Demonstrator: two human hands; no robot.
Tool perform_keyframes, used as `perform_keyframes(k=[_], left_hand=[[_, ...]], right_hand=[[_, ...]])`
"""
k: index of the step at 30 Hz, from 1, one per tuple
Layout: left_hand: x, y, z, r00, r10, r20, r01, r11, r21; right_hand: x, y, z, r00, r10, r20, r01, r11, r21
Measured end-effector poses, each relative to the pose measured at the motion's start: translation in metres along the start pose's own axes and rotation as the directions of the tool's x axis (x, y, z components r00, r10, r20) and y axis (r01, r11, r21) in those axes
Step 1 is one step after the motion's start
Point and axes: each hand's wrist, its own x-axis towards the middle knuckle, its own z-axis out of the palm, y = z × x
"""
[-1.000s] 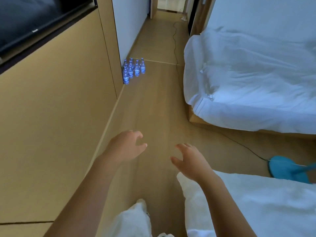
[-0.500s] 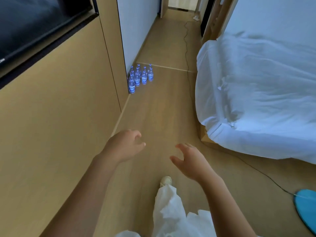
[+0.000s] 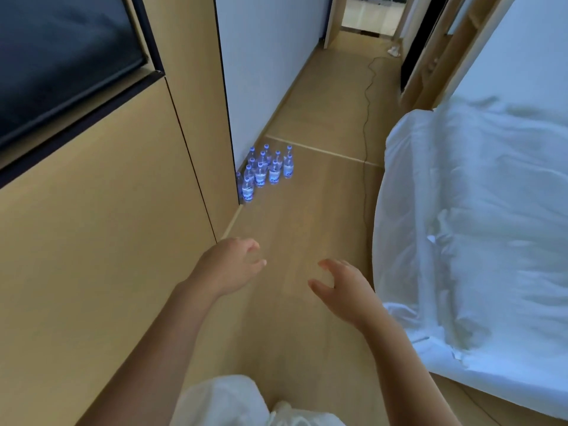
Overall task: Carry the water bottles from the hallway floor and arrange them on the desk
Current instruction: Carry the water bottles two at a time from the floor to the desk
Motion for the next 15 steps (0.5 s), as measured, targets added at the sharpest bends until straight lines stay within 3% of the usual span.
perform_keyframes(k=[15], left_hand=[[0.325, -0.008, -0.072, 0.999, 0.004, 0.04, -0.003, 1.0, -0.015]], right_hand=[[0.318, -0.008, -0.06, 0.994, 0.071, 0.086, -0.068, 0.997, -0.029]])
